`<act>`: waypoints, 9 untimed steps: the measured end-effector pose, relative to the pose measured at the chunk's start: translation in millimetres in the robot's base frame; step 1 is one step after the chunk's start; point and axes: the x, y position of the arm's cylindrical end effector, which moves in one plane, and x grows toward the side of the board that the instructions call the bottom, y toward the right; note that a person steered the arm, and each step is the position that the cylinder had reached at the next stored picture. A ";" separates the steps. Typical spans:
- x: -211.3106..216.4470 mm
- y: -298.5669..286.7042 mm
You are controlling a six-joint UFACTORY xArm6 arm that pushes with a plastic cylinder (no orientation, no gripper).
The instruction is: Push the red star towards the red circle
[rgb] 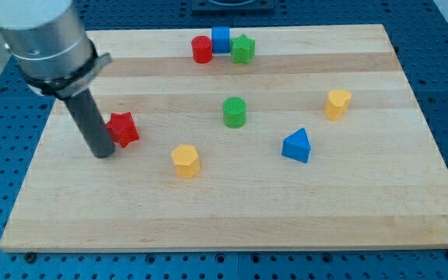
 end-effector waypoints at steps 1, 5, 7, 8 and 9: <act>-3.1 -10.1; -20.1 37.7; -42.5 55.0; -63.7 55.0; -82.2 55.0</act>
